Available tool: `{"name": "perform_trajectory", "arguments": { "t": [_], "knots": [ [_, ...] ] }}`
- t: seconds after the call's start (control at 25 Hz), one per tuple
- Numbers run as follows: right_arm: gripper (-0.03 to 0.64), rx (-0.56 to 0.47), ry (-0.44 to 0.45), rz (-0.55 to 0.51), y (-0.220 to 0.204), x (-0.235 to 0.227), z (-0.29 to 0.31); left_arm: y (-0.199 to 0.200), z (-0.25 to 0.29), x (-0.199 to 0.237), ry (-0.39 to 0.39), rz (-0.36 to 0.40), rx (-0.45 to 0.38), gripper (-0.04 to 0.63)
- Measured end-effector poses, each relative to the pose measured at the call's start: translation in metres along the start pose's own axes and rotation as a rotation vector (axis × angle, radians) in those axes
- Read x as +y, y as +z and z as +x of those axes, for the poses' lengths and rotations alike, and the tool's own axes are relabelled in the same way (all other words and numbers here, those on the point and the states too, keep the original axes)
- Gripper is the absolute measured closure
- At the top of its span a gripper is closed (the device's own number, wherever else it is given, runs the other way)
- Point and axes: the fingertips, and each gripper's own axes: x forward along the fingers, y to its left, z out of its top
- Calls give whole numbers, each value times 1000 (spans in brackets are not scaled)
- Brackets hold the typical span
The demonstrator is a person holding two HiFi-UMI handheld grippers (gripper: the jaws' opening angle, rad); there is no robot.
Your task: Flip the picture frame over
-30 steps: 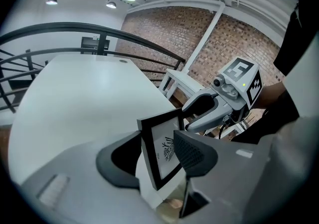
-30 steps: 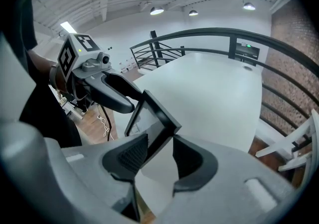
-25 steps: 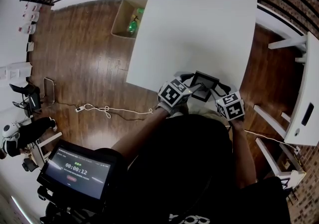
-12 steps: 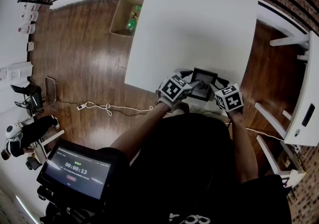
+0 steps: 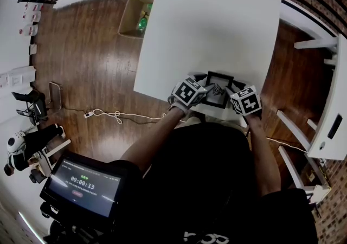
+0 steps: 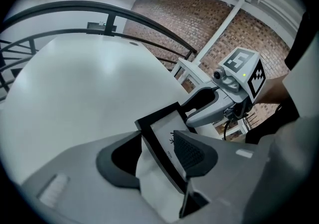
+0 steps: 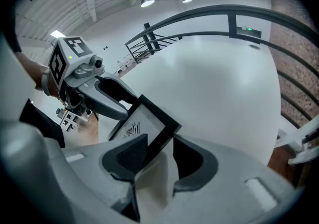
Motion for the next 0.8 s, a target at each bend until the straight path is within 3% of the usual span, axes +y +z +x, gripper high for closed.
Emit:
{"name": "perform_trajectory", "arguments": {
  "t": [0.8],
  "knots": [
    [468,63,-83,78,5,-20,3,17,17,8,14,3,14,393]
  ]
}}
